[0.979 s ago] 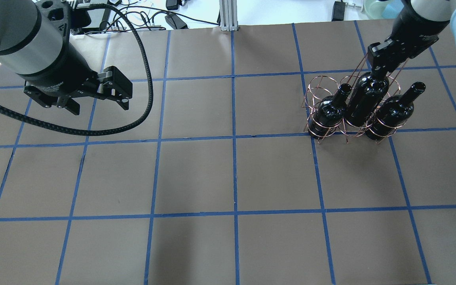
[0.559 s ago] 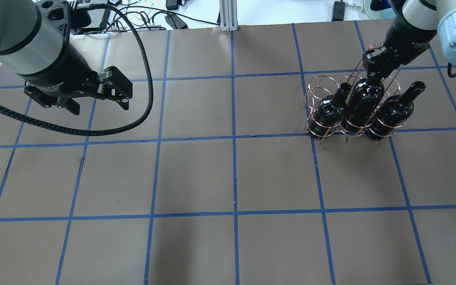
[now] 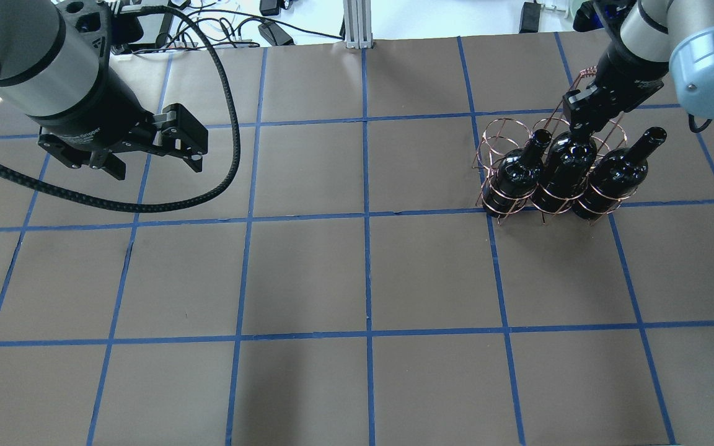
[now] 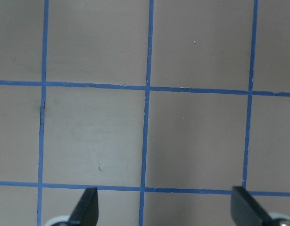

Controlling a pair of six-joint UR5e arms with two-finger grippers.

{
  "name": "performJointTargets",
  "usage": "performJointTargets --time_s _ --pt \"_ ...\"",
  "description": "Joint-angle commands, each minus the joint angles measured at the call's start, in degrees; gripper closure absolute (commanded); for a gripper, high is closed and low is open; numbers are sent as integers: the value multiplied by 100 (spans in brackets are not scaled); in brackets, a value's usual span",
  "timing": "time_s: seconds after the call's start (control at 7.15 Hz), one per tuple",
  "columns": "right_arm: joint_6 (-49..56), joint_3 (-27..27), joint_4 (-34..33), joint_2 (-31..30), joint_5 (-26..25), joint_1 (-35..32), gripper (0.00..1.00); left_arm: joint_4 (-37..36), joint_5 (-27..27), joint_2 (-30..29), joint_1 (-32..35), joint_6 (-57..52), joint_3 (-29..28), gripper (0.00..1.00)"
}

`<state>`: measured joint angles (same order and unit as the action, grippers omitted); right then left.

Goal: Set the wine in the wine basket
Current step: 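Open the right gripper and raise it above the basket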

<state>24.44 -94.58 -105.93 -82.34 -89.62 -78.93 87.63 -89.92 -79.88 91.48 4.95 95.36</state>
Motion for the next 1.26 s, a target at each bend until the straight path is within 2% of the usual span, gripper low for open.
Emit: performJointTargets --time_s 0.0,0.14,0.28,0.42,0.56,0.84,1.12 --pt "-410 62 -103 51 -30 1 1 0 -8 7 1 -12 0 0" --pt "-422 133 -382 8 -56 -26 1 0 -8 7 1 -3 0 0" --pt "-466 377 -132 -106 -21 -52 0 0 -8 7 1 -12 -9 0" --pt "-806 588 410 -238 31 -157 0 0 -8 7 1 -12 0 0" --pt "-1253 764 537 -369 14 -454 0 0 -8 7 -7 -12 0 0" --pt "-2263 845 758 -554 -65 -1104 0 0 -8 7 -7 -12 -9 0" --pt "-2564 836 1141 -852 -56 -1334 0 0 -8 7 1 -12 0 0"
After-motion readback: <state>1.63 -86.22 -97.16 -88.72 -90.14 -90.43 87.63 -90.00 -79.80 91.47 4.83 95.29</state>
